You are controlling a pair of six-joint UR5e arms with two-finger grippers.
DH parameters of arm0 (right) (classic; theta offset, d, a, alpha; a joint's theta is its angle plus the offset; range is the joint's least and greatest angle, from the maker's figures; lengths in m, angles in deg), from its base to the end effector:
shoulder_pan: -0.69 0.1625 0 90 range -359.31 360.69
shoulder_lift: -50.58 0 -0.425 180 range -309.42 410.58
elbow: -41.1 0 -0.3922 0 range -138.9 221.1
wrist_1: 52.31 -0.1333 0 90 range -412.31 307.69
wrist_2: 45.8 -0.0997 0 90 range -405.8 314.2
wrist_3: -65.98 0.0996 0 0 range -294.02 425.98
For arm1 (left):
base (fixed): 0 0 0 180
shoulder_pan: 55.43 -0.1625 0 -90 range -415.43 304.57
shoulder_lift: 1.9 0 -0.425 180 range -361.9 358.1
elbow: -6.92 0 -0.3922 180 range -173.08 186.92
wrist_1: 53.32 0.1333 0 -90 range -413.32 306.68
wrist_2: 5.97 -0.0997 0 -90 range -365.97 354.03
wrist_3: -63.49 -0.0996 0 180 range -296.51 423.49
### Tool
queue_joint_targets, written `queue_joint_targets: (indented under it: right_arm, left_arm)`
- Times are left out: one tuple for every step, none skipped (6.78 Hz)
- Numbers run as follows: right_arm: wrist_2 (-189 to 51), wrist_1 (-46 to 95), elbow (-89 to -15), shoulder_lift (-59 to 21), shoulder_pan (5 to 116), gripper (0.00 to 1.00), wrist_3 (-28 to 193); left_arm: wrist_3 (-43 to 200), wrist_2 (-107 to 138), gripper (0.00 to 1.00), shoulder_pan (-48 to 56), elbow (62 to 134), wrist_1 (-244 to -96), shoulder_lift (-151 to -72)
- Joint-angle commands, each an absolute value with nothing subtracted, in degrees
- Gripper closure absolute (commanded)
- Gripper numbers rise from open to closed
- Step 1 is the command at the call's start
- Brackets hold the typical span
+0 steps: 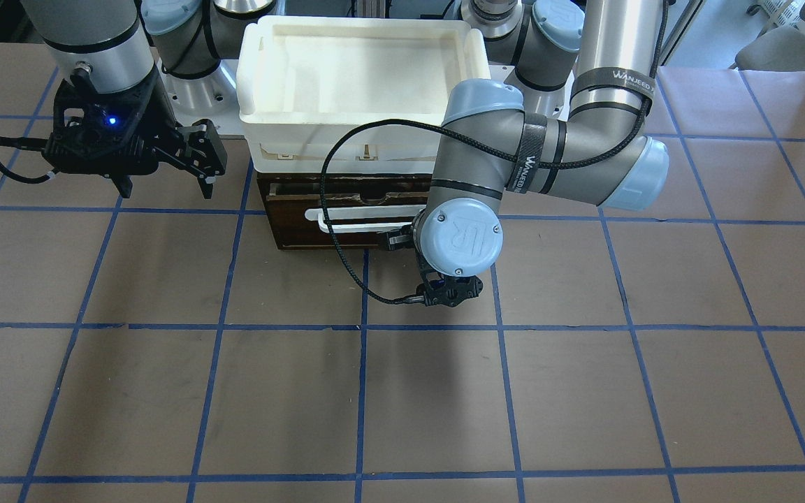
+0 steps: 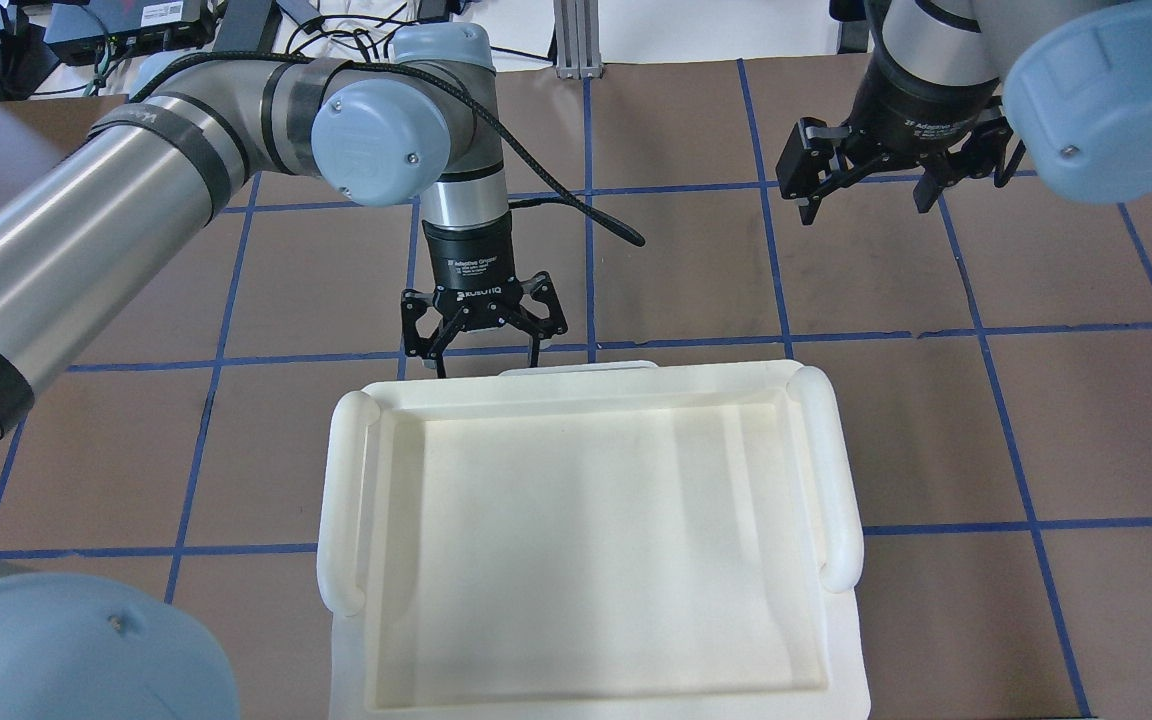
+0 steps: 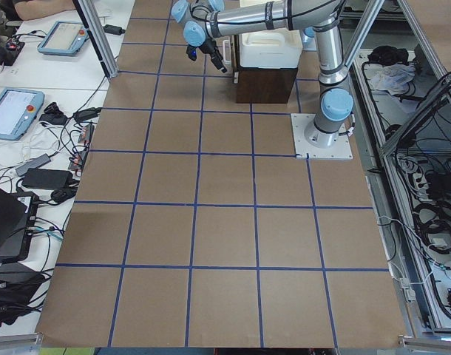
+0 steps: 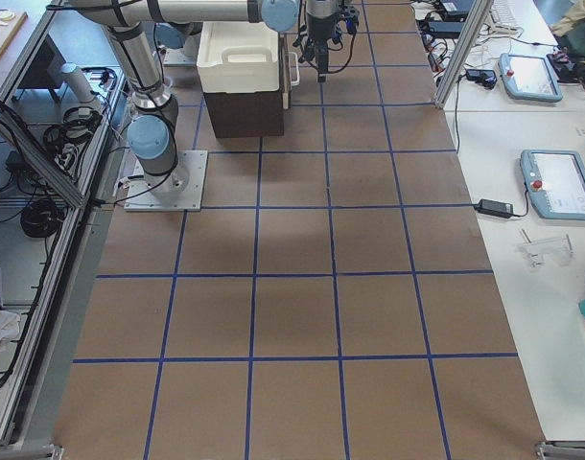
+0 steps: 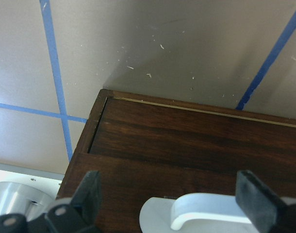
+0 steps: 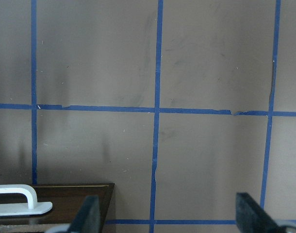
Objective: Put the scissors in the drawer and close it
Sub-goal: 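Hold the left gripper against the closed drawer front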
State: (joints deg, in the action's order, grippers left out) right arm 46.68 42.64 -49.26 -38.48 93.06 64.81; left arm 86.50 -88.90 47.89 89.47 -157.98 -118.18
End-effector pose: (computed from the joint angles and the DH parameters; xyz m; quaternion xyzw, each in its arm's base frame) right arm 0.1498 -0.4991 0.4856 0.0302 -0.9988 0.0321 0.0213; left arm -0.2771 -0.5386 0.2795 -0.0984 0.9509 0.2916 0.0335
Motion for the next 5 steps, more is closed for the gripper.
queue_joint_targets:
  right_arm:
    - [46.7, 42.9, -49.3, -38.5, 92.3, 0.00, 62.3]
    - [46.7, 43.0, -49.3, -38.6, 92.0, 0.00, 61.5]
    - [46.7, 43.2, -49.3, -38.7, 91.7, 0.00, 60.3]
    - [46.7, 43.0, -49.4, -38.9, 91.7, 0.00, 60.9]
    - [46.7, 43.0, -49.4, -39.0, 91.7, 0.00, 61.1]
  left_arm:
    - [88.5, -87.5, 0.00, 48.1, 89.8, -158.3, -118.4]
    - [88.5, -87.5, 0.00, 48.0, 89.8, -158.5, -118.1]
    - [88.5, -87.7, 0.00, 48.0, 89.8, -159.7, -118.1]
    - [88.5, -87.6, 0.00, 48.0, 89.8, -160.7, -118.1]
    - [88.5, -87.5, 0.00, 48.1, 89.8, -161.9, -118.3]
